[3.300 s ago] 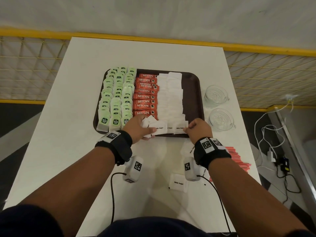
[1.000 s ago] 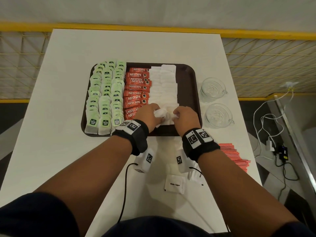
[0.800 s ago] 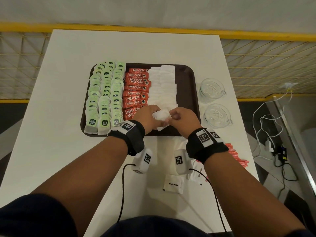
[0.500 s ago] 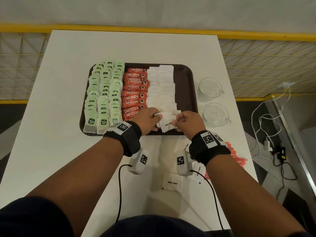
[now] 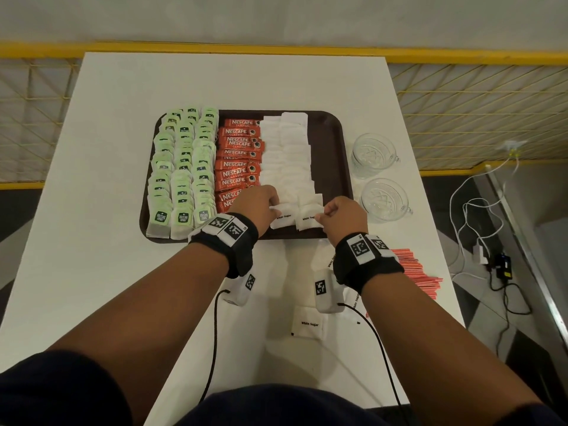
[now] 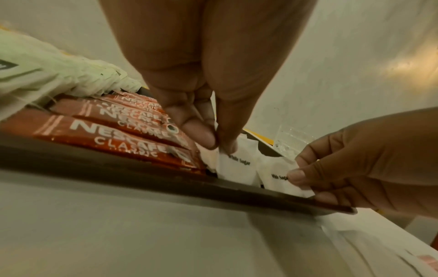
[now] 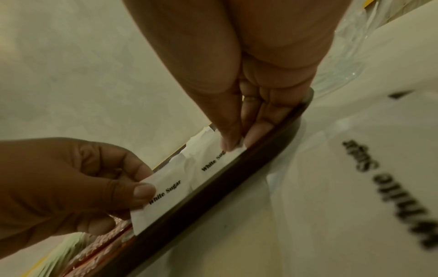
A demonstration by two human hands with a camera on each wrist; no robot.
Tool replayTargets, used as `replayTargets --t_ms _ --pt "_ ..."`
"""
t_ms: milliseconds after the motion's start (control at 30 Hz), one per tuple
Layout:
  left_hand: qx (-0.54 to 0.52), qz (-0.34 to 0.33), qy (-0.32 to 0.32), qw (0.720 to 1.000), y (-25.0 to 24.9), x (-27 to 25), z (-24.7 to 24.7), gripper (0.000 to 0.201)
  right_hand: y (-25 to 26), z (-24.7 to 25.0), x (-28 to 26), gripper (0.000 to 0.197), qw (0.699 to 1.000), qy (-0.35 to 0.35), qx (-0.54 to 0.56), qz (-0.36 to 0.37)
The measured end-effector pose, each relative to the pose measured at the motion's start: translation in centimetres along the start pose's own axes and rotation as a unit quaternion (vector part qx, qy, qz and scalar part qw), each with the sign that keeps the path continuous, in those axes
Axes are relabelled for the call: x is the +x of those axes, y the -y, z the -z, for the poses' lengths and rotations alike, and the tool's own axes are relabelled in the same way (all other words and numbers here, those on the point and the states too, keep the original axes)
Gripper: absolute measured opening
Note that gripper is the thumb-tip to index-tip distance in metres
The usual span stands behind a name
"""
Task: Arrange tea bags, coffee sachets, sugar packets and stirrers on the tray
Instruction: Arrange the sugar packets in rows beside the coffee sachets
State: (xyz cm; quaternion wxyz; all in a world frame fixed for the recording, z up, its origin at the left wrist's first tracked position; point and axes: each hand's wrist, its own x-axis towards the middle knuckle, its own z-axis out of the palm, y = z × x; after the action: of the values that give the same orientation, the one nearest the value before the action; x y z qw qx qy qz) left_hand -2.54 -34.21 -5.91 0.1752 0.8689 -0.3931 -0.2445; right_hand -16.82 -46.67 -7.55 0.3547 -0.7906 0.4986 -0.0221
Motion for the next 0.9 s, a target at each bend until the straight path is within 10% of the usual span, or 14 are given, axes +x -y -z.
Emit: replayTargets --t_ms 567,900 --pt "0.051 -0.039 -0.056 0.996 -0.6 -1.7 0.2 0.02 0.9 1.7 -2.7 0.018 0.995 0.033 -0.048 0.08" --pt "0.01 -0.085 0.083 0.993 -2.5 -8.0 -2.1 0.015 -5.0 6.9 -7.1 0.013 0.972 0.121 -0.157 0.125"
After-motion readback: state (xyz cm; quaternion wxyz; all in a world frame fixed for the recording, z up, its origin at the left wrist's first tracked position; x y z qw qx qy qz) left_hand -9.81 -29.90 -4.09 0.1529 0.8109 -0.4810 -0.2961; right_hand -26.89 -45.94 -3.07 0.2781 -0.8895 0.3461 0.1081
